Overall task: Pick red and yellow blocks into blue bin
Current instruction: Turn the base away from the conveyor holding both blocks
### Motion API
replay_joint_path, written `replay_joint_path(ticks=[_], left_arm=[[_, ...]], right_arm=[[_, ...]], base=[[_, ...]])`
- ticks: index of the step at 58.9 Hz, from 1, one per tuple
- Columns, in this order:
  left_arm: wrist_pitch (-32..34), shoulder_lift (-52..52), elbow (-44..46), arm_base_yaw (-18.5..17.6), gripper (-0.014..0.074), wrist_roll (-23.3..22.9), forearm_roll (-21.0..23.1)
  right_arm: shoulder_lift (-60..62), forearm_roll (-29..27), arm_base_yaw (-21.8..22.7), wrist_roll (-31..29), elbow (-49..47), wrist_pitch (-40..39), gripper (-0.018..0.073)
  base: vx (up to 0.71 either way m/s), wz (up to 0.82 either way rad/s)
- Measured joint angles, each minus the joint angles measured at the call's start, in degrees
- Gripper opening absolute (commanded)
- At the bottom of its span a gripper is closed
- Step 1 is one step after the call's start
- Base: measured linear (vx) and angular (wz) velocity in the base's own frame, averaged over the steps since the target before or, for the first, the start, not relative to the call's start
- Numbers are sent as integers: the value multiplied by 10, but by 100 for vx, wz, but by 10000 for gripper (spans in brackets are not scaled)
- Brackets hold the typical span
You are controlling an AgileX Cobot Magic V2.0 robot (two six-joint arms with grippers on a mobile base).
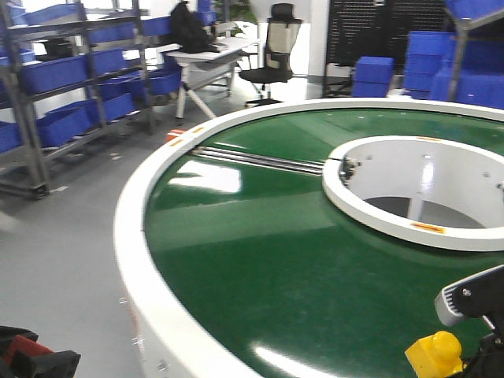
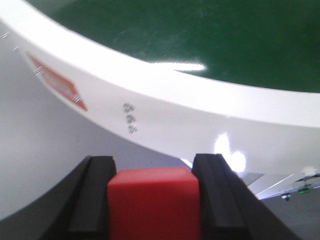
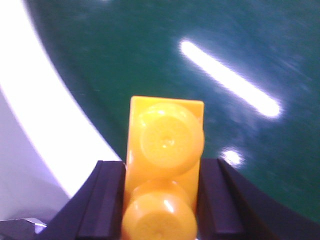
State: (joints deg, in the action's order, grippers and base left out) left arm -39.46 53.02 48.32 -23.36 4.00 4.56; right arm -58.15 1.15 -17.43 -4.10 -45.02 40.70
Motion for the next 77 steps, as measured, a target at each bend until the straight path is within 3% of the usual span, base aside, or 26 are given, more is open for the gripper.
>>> replay_joint_path(ticks=[77], left_arm=[[-1,0,0,0,235,0,0]], right_arm=[[0,0,0,0,0,0,231]], base=[[-13,54]])
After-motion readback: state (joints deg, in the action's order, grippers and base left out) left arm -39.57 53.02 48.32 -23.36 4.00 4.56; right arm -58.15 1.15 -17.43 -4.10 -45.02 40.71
